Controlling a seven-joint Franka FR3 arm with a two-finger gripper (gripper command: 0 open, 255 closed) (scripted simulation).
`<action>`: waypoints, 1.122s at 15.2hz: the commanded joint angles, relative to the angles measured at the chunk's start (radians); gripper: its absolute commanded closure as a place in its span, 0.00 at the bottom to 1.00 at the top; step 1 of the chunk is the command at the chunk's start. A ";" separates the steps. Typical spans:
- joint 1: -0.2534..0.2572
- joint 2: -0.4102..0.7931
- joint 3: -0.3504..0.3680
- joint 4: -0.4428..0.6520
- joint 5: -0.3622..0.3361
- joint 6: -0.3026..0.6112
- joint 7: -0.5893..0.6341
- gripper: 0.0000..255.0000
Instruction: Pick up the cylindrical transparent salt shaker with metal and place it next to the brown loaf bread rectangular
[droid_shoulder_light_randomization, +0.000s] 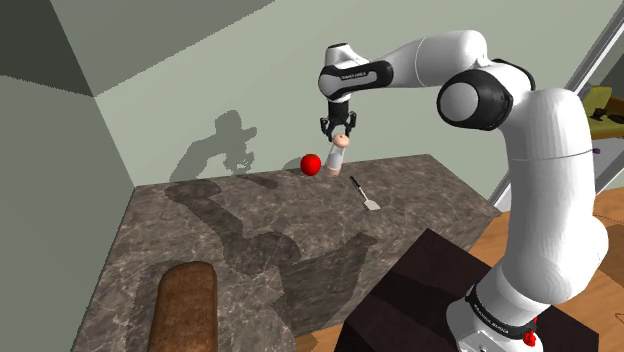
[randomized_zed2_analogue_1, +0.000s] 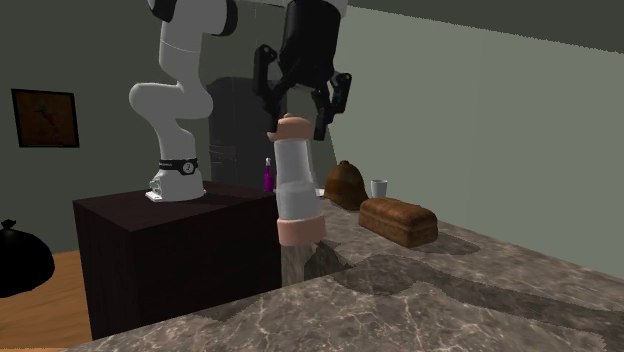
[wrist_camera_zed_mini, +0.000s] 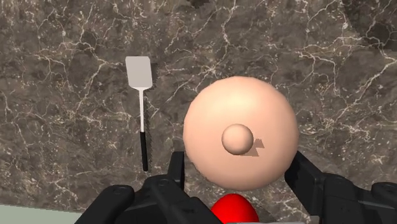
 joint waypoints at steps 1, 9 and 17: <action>0.001 -0.007 0.000 0.018 0.001 -0.025 -0.002 1.00; 0.058 -0.084 0.019 -0.054 -0.005 -0.042 0.071 1.00; 0.169 -0.171 0.066 -0.183 -0.013 -0.024 0.232 1.00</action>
